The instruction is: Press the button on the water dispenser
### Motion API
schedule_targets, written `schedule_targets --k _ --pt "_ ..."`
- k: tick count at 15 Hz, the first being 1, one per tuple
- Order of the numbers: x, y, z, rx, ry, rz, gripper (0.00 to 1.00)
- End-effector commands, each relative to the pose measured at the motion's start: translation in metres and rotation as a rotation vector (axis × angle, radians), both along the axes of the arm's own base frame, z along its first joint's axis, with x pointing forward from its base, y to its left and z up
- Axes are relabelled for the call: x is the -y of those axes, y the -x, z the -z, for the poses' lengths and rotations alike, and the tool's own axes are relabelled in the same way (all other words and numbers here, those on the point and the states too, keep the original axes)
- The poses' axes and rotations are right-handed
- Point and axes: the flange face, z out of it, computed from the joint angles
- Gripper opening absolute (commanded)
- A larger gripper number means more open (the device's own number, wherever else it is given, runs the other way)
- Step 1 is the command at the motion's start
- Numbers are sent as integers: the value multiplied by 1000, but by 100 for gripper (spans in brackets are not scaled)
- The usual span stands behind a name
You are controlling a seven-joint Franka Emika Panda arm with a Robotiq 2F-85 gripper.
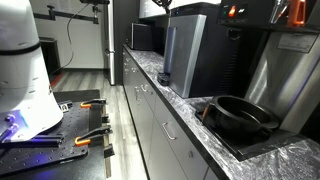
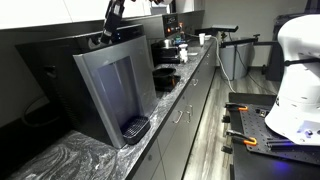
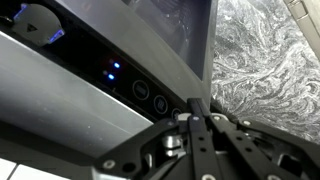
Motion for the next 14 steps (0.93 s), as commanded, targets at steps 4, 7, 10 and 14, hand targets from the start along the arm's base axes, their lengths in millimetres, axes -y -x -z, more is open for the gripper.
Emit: schedule_targets --k 4,7,10,14 --pt "-3 -13 -1 35 -9 5 0" --pt "-2 -17 1 42 -8 11 0" --pt "-1 -19 3 43 -6 16 0" --pt "-2 -20 2 47 -3 16 0"
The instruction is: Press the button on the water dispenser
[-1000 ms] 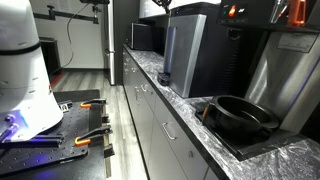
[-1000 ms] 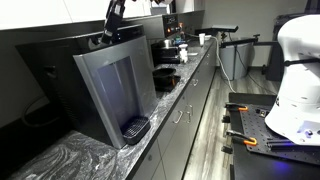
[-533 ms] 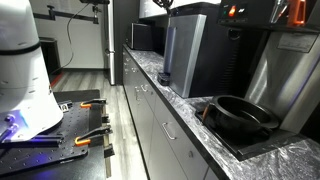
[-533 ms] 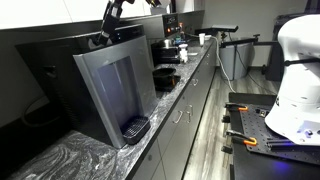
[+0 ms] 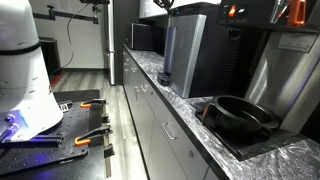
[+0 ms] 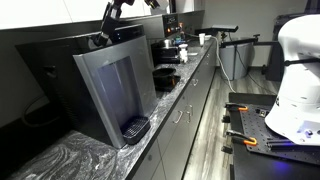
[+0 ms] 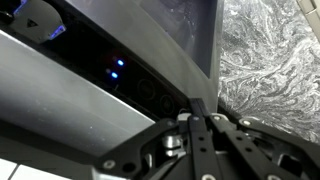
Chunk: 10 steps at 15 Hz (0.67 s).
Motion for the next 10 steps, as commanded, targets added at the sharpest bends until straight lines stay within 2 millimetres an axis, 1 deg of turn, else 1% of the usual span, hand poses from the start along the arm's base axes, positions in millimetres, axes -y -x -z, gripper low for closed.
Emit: schedule_targets --k 1,5,7,8,10 --pt "-2 -10 -4 29 2 11 0" --pt "-2 -11 -4 31 6 10 0" --pt "-5 -4 -7 11 2 -6 0" --pt "-11 4 -7 -28 -6 -48 0" --pt "-16 22 -7 -83 4 -77 0"
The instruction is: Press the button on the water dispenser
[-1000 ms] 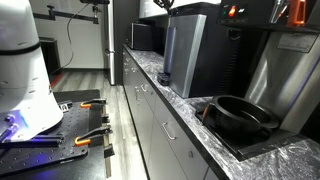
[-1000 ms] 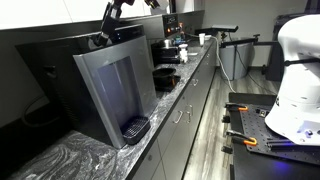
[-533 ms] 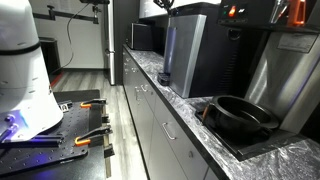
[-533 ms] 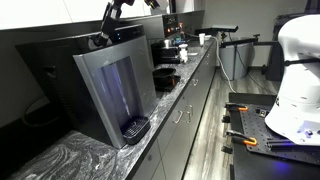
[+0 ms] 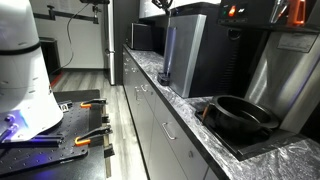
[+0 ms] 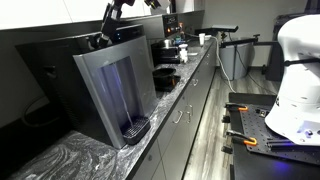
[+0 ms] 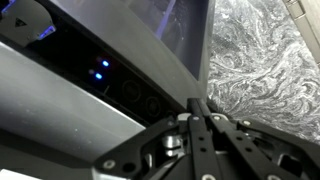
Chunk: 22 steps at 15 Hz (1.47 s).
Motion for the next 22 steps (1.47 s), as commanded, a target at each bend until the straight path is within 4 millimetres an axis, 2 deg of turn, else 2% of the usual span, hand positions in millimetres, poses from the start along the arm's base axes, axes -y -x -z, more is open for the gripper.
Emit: schedule_targets --k 1,5,8,10,17,22 --pt "-12 25 -11 -93 -7 -69 0" --pt "-10 52 -17 -174 25 -54 0" --pt "5 64 -19 -227 49 -14 0" --pt "19 68 -14 -271 56 36 0" --pt "89 74 27 -370 43 311 0" --pt "125 82 45 -405 34 480 0"
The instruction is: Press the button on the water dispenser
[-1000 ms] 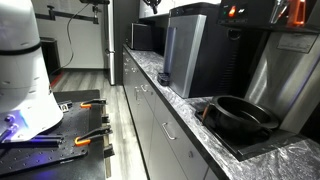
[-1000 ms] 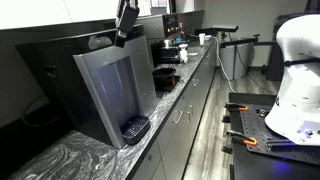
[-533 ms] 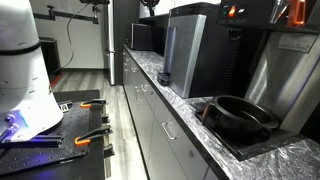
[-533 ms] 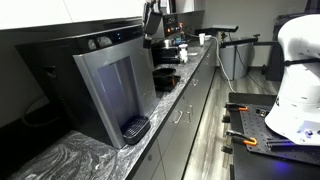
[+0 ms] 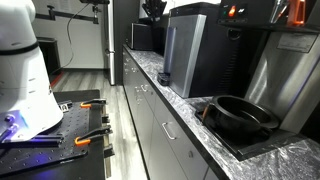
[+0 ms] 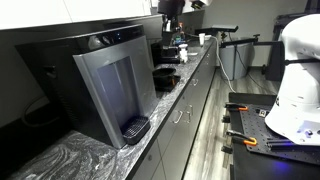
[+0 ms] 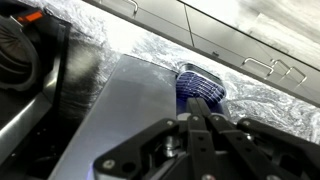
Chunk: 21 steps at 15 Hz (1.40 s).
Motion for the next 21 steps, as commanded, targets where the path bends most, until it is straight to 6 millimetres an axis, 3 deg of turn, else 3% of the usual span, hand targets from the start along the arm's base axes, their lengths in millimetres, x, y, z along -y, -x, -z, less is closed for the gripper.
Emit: schedule_targets --k 1,10,12,21 --pt "22 16 6 -21 17 111 0" --pt "40 28 25 -68 -7 198 0" --pt "42 32 29 -69 -12 194 27" --pt "67 70 49 -59 -58 211 93"
